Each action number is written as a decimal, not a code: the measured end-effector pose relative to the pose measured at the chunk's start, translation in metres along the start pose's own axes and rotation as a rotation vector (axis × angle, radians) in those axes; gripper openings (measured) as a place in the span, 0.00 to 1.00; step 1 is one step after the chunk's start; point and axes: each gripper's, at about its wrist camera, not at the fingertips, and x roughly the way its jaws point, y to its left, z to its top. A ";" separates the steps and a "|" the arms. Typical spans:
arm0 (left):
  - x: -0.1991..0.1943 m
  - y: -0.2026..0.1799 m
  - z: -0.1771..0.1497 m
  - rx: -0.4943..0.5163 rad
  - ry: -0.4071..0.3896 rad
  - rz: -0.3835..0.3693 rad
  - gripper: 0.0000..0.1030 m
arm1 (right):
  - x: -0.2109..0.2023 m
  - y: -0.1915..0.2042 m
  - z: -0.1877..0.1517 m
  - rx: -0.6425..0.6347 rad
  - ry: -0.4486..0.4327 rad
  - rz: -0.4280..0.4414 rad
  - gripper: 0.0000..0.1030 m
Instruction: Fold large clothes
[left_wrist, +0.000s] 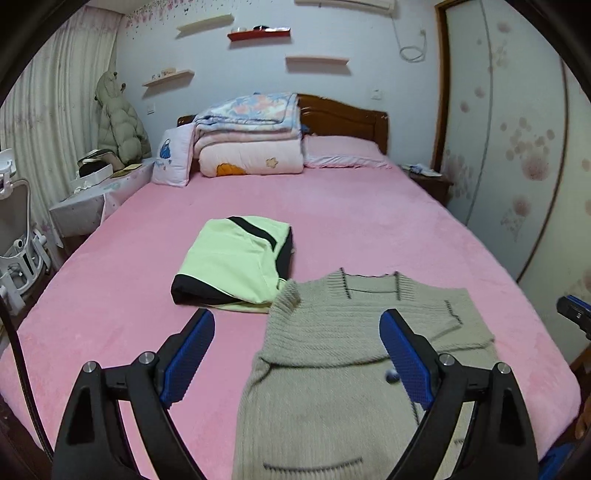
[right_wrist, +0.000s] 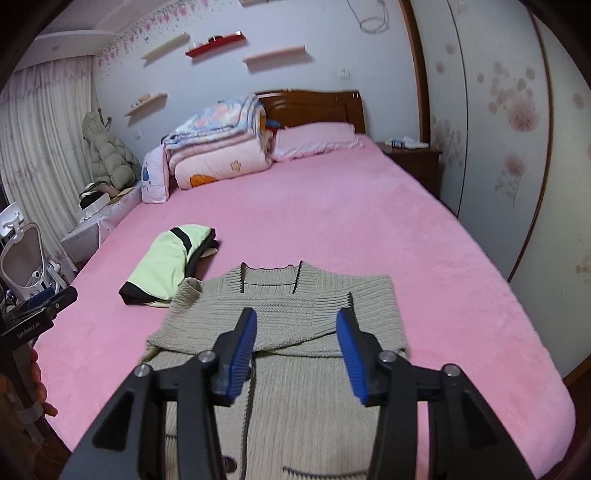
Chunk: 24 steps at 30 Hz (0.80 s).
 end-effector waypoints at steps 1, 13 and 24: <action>-0.011 -0.001 -0.005 -0.001 -0.003 -0.002 0.88 | -0.009 0.001 -0.003 -0.007 -0.003 -0.005 0.47; -0.079 -0.004 -0.092 0.000 0.020 -0.007 0.88 | -0.082 0.010 -0.072 -0.066 -0.071 -0.048 0.60; -0.065 0.036 -0.193 -0.106 0.158 0.014 0.88 | -0.090 -0.008 -0.147 -0.101 -0.045 -0.056 0.61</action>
